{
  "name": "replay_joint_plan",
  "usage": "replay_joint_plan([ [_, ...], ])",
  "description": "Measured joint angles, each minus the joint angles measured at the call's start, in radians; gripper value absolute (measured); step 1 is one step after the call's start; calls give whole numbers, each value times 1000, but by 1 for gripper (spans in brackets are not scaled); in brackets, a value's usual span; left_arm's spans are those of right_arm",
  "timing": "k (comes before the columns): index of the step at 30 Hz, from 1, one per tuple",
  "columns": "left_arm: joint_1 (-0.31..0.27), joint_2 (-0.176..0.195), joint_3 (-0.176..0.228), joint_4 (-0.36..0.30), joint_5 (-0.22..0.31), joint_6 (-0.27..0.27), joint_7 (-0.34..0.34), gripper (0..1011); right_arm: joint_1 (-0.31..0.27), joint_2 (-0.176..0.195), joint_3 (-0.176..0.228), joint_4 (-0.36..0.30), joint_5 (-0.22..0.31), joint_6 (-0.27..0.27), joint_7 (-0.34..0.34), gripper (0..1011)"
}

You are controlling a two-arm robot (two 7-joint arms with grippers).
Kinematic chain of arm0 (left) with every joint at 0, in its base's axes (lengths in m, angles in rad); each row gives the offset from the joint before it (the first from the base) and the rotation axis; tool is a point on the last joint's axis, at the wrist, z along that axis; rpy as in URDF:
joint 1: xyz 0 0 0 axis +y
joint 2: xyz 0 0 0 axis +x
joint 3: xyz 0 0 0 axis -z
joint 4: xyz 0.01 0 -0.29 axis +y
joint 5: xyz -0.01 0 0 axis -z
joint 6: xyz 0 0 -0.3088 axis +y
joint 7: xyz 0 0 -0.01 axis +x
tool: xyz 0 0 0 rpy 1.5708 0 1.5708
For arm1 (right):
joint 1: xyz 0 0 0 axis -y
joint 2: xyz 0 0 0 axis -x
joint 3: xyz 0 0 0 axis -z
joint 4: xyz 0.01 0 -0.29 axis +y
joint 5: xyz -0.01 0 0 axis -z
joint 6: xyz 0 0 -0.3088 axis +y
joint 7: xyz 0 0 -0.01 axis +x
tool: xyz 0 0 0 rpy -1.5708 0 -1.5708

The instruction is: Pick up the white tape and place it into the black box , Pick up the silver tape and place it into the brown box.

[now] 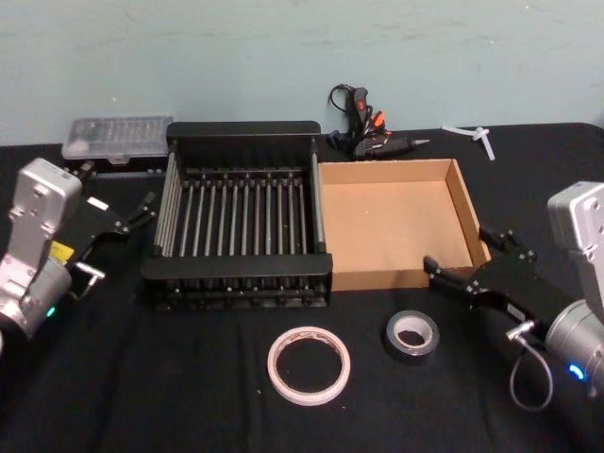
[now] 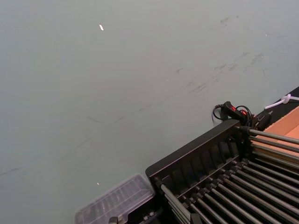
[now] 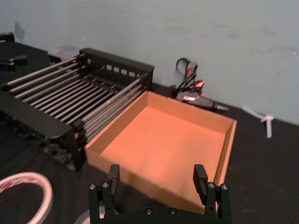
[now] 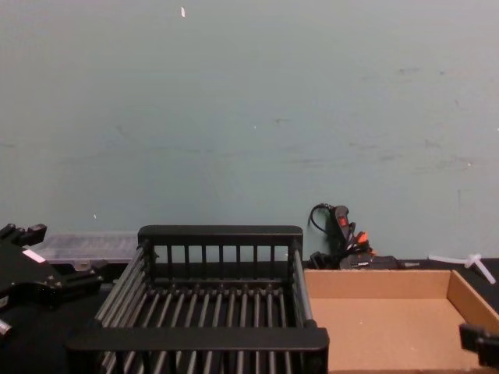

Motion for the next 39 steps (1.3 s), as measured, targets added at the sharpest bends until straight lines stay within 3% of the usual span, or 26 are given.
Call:
replay_joint_plan([
  [13, 0, 0, 0, 0, 0, 0, 0, 1001, -57, -14, 3, -28, -11, 102, 13, 1002],
  [39, 0, 0, 0, 0, 0, 0, 0, 1001, -43, -80, 8, 51, -67, 158, 60, 1002],
])
